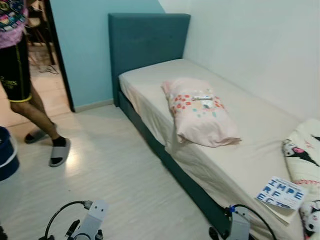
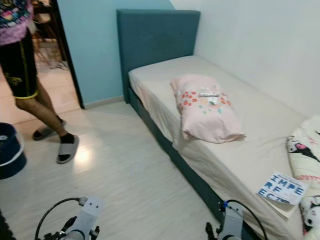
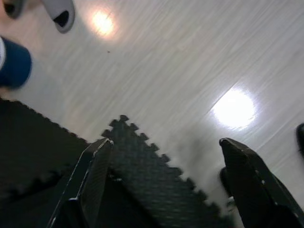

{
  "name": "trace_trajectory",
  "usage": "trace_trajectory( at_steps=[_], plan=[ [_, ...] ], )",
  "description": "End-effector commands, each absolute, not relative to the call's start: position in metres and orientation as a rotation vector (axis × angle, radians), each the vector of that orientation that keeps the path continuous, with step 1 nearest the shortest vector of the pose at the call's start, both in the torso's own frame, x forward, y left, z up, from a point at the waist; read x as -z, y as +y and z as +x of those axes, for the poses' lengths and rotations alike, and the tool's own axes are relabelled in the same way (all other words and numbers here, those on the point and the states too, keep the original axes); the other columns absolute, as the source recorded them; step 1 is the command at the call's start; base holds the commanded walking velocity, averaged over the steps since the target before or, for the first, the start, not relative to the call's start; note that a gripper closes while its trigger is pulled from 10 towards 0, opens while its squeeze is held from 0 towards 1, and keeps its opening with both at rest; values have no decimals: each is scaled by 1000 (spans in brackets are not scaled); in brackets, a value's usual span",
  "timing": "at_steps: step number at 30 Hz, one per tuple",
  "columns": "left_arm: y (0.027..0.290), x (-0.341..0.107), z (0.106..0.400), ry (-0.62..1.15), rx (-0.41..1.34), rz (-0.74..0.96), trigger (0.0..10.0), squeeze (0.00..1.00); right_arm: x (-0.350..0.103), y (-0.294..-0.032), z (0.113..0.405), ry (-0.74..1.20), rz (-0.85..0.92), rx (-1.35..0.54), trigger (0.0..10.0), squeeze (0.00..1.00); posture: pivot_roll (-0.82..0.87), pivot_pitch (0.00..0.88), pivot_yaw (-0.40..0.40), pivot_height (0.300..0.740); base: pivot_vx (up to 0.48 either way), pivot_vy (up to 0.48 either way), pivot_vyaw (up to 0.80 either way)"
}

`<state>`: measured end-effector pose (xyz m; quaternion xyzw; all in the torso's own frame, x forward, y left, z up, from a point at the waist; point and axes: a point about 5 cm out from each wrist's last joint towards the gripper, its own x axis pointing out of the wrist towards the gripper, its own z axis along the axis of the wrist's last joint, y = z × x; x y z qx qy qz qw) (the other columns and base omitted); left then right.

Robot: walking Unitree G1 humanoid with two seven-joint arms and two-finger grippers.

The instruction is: Clean up the room

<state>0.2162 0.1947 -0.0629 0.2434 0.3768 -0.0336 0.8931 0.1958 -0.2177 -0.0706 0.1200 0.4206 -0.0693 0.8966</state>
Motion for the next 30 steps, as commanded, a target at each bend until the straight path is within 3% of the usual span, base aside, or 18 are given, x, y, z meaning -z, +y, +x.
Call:
trace_trajectory(
  at_steps=[1, 6, 7, 12, 16, 22, 23, 30],
  plan=[
    [198, 64, 213, 782, 111, 547, 10000, 0, 78, -212, 186, 909, 287, 168, 10000, 0, 60, 18, -22, 740, 0, 0, 0],
    [208, 71, 197, 814, 138, 581, 10000, 0, 91, -190, 165, 962, 345, 161, 10000, 0, 85, 0, -12, 740, 0, 0, 0],
    [210, 69, 199, 818, 134, 572, 10000, 0, 91, -187, 166, 968, 345, 133, 10000, 0, 105, 0, -53, 740, 0, 0, 0],
    [207, 57, 221, 750, 121, 551, 10000, 0, 85, -184, 180, 966, 213, -23, 10000, 0, 101, 0, -57, 740, 0, 0, 0],
    [202, 51, 234, 764, 38, 415, 10000, 0, 71, -198, 204, 943, 18, -56, 10000, 0, 41, 0, -44, 740, 0, 0, 0],
    [191, 55, 233, 789, 57, 327, 10000, 0, 67, -205, 211, 921, 5, -6, 10000, 0, 27, 0, -60, 740, 0, 0, 0],
    [191, 60, 225, 824, 35, 248, 10000, 0, 67, -209, 210, 914, 10, 34, 10000, 0, 24, 0, -60, 740, 270, 0, 0],
    [197, 70, 207, 896, -20, 195, 10000, 0, 69, -219, 202, 939, -17, 80, 10000, 0, 0, 0, -63, 740, 420, 0, 0]
  ],
)
